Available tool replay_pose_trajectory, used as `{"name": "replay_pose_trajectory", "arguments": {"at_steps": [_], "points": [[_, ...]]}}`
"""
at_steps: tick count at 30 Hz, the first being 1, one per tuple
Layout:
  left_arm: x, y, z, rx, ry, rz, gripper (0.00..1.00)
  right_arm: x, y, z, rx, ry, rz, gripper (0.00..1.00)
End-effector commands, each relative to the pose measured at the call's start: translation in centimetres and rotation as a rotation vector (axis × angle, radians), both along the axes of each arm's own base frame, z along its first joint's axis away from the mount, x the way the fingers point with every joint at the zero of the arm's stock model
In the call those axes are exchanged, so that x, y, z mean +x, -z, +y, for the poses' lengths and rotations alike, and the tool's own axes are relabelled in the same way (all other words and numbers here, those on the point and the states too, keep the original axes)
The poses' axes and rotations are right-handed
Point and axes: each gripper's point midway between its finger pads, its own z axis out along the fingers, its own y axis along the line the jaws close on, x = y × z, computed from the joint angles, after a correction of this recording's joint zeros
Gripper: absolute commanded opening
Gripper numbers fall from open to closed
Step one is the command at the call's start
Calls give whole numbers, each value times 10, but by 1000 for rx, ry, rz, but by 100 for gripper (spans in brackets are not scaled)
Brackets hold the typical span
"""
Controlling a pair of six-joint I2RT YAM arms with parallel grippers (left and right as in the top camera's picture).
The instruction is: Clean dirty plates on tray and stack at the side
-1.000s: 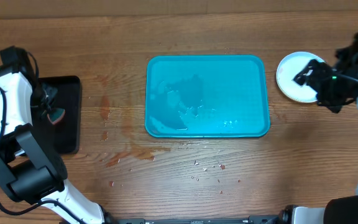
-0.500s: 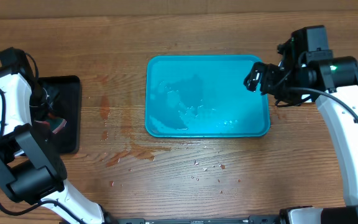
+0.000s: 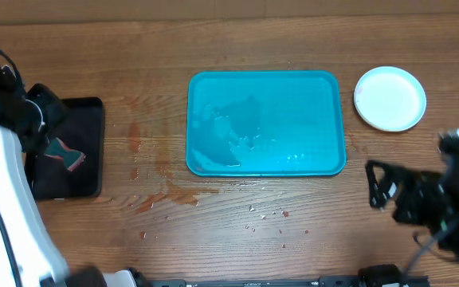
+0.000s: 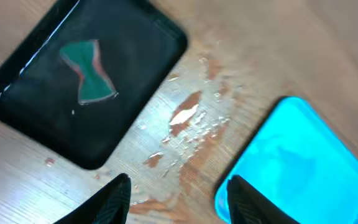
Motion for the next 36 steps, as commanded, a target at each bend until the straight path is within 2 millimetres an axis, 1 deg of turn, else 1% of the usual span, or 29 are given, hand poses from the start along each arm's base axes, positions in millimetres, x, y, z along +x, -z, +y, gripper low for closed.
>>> {"name": "replay_pose_trajectory", "arguments": {"at_steps": [1,2,3,5,6,7,8,11,16,23,26,29,32,34,36], "points": [[-32,7,-34,10,101,-23,52,-12,-5,-8,-25,21,-37,100],[-41,13,-40,12,112,-29,51,-14,-3,-8,-27,21,-31,100],[-54,23,-48,19,117,-52,50,-15,-1,-9,-30,23,-21,100],[-65,31,-51,34,90,-116,50,-14,2,-9,-32,23,-13,100],[-68,33,-51,41,71,-145,59,-14,3,-9,-32,23,-11,100],[-70,34,-51,45,64,-167,84,-14,3,-9,-32,23,-11,100],[-71,34,-52,49,59,-187,100,-14,3,-9,-32,23,-11,100],[-75,37,-53,54,57,-205,100,-14,3,-9,-31,22,-10,100],[-72,42,-54,40,60,-183,99,-14,3,-9,-31,22,-10,100],[-66,56,-51,20,60,-127,100,-14,3,-9,-32,22,-10,100],[-63,64,-50,8,59,-95,100,-16,3,-3,-29,-16,-11,100],[-60,72,-49,-3,59,-67,100,-16,3,-2,-29,-19,-11,100],[-57,83,-48,-20,58,-23,100,-26,-4,-8,-49,-11,-77,100],[-55,89,-48,-27,58,-4,100,-27,-7,-9,-42,-12,-157,100],[-54,95,-47,-37,58,21,100,-22,1,-8,-27,-7,-240,100]]}}
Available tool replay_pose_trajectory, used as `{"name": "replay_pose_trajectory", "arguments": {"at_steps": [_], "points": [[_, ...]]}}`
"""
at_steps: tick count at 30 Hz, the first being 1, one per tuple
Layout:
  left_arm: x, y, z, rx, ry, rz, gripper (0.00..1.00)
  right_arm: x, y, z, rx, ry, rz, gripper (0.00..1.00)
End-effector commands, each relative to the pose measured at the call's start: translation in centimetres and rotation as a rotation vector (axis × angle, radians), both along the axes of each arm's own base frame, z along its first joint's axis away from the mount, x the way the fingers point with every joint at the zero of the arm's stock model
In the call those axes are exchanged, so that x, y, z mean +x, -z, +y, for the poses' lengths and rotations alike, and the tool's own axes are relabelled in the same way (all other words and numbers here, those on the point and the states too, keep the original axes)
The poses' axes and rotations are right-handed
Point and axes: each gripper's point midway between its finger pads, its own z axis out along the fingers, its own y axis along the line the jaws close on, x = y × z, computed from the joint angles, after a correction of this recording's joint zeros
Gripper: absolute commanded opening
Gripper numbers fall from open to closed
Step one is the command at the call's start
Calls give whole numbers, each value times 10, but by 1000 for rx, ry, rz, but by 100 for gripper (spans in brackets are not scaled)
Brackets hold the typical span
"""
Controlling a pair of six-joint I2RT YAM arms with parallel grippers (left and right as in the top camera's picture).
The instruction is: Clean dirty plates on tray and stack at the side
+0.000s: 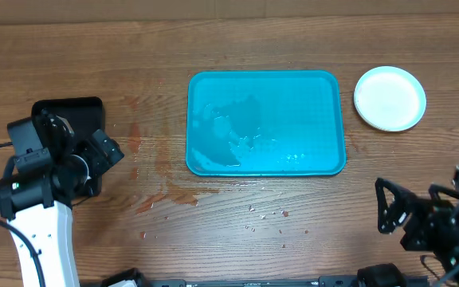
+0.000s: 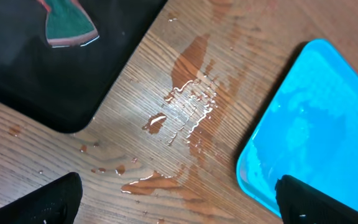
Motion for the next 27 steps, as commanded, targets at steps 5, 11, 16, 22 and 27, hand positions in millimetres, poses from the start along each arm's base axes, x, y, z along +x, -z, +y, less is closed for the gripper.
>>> {"name": "replay_pose_trajectory", "arguments": {"at_steps": [5,11,16,22,27], "points": [[5,29,-1,-47,-10,102,100,42,64,5,31,6,-298,100],[8,51,0,-75,-10,183,100,81,105,9,90,24,-592,100],[9,67,1,-94,-10,239,100,86,124,3,99,51,-702,100],[9,78,1,-107,-10,280,100,93,145,-15,70,124,-682,100],[9,79,1,-109,-10,284,100,97,158,-31,46,188,-681,100]]}}
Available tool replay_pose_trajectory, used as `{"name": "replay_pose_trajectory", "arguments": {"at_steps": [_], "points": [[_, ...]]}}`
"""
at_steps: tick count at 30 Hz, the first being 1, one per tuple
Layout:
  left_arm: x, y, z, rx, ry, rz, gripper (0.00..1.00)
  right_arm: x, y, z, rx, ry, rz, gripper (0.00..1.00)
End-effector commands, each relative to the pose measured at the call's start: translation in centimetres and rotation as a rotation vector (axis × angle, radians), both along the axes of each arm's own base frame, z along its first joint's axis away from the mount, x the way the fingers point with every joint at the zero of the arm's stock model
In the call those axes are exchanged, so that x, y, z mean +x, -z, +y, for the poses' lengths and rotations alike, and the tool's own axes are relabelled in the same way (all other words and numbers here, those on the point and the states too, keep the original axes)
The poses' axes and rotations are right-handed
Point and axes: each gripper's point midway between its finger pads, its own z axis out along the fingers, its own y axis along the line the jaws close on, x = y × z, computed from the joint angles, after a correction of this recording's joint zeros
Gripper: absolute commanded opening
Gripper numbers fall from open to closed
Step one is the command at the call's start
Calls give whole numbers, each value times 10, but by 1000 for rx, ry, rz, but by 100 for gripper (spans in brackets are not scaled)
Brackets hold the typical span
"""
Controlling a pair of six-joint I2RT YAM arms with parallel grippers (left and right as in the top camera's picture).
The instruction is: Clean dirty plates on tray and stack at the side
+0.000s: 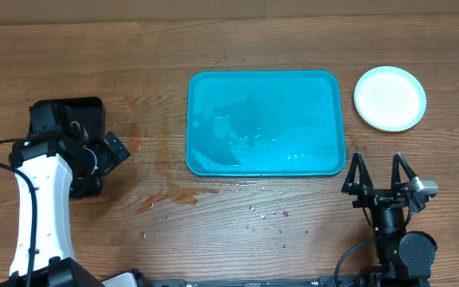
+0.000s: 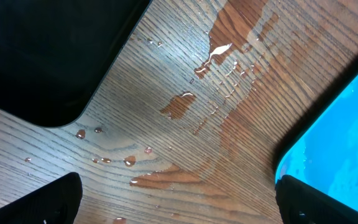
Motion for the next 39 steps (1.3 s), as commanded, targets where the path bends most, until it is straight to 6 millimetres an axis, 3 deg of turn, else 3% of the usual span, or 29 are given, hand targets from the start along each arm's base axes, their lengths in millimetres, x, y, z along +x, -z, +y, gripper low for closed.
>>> {"name": "replay_pose_trajectory", "arguments": {"at_steps": [1,3,6,35,39], "points": [[0,3,-2,-11,-11,10,100,2,11,-8,1,32,14,100],[0,3,-2,-11,-12,11,100,2,16,-10,0,42,35,100],[0,3,-2,-11,-11,10,100,3,44,-15,2,60,150,100],[-1,2,-2,-9,-12,10,100,3,43,-15,2,58,145,100],[6,-8,-15,-48,2,-59,100,3,43,-15,2,58,145,100]]}}
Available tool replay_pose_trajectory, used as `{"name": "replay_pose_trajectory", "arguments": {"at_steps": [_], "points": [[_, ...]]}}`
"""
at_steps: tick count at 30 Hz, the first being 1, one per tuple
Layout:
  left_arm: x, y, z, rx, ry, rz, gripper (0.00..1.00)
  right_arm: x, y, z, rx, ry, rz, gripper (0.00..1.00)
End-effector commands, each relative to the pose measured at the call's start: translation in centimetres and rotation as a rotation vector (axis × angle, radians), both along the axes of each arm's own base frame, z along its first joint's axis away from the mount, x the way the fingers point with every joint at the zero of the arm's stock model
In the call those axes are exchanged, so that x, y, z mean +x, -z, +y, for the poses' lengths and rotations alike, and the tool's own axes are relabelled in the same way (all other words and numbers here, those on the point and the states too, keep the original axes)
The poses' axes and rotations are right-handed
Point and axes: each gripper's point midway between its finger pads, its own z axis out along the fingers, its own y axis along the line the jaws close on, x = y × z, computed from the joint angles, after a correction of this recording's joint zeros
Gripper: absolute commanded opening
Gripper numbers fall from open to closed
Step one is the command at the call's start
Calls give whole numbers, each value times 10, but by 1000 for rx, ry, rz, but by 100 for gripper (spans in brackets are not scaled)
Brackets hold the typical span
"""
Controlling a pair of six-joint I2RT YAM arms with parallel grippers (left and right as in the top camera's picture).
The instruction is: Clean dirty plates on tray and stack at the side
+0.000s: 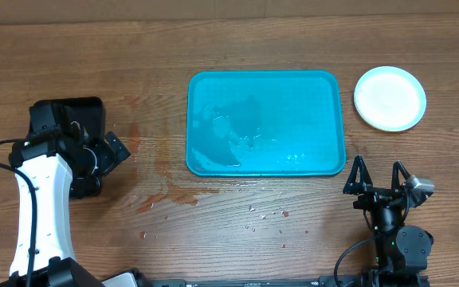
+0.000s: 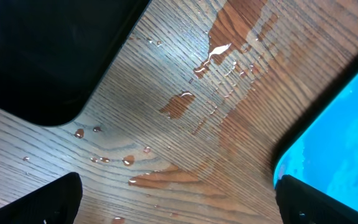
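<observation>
One white plate lies on the wood to the right of the blue tray. The tray holds only a film of water and no plates. My left gripper hangs open at the right edge of a black tray, over wet wood. In the left wrist view its fingertips stand far apart with nothing between them, and the blue tray's corner shows at the right. My right gripper stands open near the front right, below the blue tray's right corner.
Water puddles and drops lie on the wood between the black tray and the blue tray. Small crumbs or drops dot the table in front of the blue tray. My left arm covers part of the black tray.
My right gripper has shifted slightly toward the front edge. The left gripper, the plate and both trays are where they were.
My left arm was at the far left over the black tray, where a green and pink sponge lay, and my right arm was at the right edge. Both then stood lower, the left beside the black tray. Since 1.3 s ago both hang open, hardly moving.
</observation>
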Motion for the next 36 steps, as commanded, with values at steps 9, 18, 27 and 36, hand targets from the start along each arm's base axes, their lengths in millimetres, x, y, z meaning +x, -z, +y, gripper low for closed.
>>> {"name": "replay_pose_trajectory", "arguments": {"at_steps": [9,18,27,36], "points": [[-9,-56,-59,172,352,-573,100,0,2,-1,0,2,-4,100],[-50,-83,-77,363,449,-1026,100,0,2,-1,0,2,-4,100],[-39,-94,-62,503,331,-1303,100,0,2,-1,0,2,-4,100],[-32,-63,-42,495,129,-1297,100,0,2,-1,0,2,-4,100]]}}
